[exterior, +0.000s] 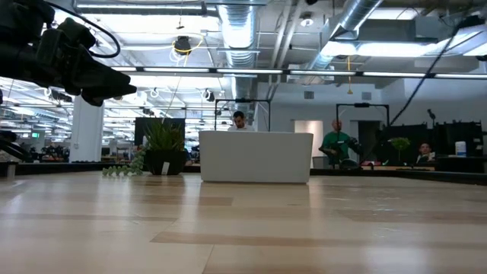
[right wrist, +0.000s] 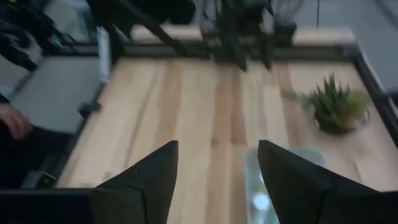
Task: Pick and place pill bottles into a basket
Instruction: Return to Home Position
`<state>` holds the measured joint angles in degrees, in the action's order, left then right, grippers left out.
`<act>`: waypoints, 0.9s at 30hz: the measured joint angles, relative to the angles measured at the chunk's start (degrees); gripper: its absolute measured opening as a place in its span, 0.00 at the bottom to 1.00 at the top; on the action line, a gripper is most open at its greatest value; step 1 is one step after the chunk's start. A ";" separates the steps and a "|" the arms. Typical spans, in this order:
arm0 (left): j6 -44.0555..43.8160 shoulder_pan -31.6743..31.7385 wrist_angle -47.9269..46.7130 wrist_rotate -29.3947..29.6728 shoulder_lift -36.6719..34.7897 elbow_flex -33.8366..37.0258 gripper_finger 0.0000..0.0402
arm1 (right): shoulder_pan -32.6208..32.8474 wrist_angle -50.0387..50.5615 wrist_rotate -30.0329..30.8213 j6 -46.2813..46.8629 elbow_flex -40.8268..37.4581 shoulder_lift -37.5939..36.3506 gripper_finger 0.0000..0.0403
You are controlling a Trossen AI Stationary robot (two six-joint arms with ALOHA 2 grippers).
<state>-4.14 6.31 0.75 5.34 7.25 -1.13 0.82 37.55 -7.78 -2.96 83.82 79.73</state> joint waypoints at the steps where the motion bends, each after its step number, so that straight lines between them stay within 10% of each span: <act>1: 0.00 0.00 0.00 -0.01 -0.01 0.00 0.50 | 0.79 -3.53 0.02 0.13 -3.55 -2.50 0.53; 13: 0.00 0.00 0.00 -0.04 -0.01 0.00 0.50 | 6.33 -39.82 -4.73 3.54 -41.02 -25.42 0.50; 27: 0.00 0.00 0.00 -0.04 -0.01 0.00 0.50 | 9.62 -61.06 -7.66 3.08 -65.24 -40.74 0.49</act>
<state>-4.14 6.31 0.75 5.30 7.25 -1.13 10.45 -23.50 -15.44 0.12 18.58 38.99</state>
